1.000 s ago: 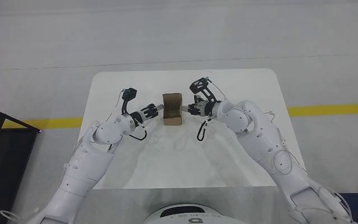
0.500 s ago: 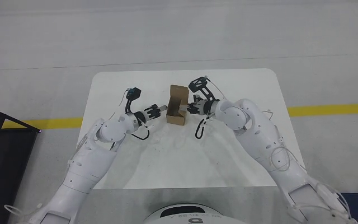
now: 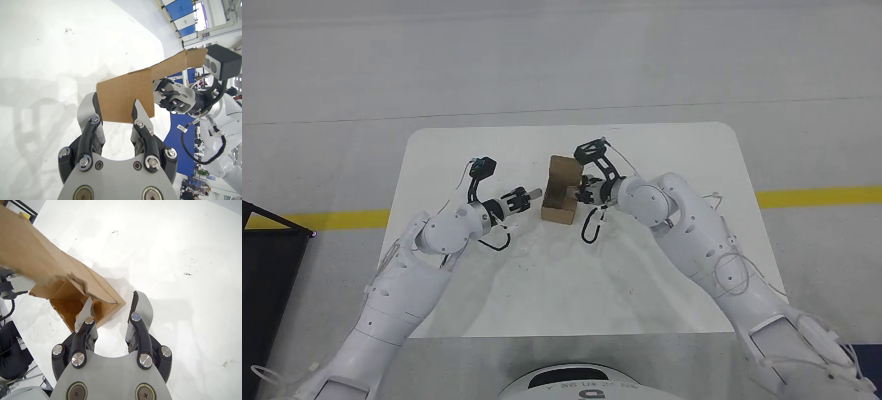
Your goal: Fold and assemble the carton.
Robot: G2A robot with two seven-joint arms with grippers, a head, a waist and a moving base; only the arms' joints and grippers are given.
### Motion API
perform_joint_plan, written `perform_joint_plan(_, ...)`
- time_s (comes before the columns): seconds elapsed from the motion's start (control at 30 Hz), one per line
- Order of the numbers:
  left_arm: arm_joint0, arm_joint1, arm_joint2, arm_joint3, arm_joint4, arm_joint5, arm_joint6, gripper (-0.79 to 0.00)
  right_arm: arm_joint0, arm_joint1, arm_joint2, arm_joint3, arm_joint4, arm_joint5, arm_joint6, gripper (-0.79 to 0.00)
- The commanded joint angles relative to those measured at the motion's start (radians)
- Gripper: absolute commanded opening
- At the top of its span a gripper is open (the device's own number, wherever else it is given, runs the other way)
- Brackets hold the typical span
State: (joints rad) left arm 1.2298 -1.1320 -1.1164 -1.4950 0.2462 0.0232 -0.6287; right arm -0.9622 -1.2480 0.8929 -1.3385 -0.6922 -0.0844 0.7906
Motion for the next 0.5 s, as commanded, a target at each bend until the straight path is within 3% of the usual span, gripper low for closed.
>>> perform_joint_plan(0.0,0.004,0.000,-0.005,-0.003,-0.001,-0.001,0.008,-0.369,-0.004,-0.001,-0.002,-0.009,-0.004,0.008,0.000,-0.773)
perform_joint_plan(0.13,0.013,0.002,-0.015,-0.011,-0.008,-0.014,0.001,-0.329,-0.027,0.002,0.002,-0.044,-0.042,0.025,-0.021,-0.785)
perform_joint_plan(0.37,0.024,0.004,-0.018,-0.028,-0.004,-0.029,-0.011,-0.332,-0.132,0.026,0.045,-0.169,-0.159,0.084,-0.038,-0.785)
perform_joint_plan(0.4,0.024,0.004,-0.017,-0.030,0.003,-0.032,-0.009,-0.348,-0.149,0.029,0.047,-0.189,-0.176,0.097,-0.024,-0.619)
perform_joint_plan(0.47,0.030,0.003,-0.012,-0.039,0.007,-0.042,-0.010,-0.382,-0.177,0.036,0.058,-0.225,-0.190,0.095,-0.004,-0.449)
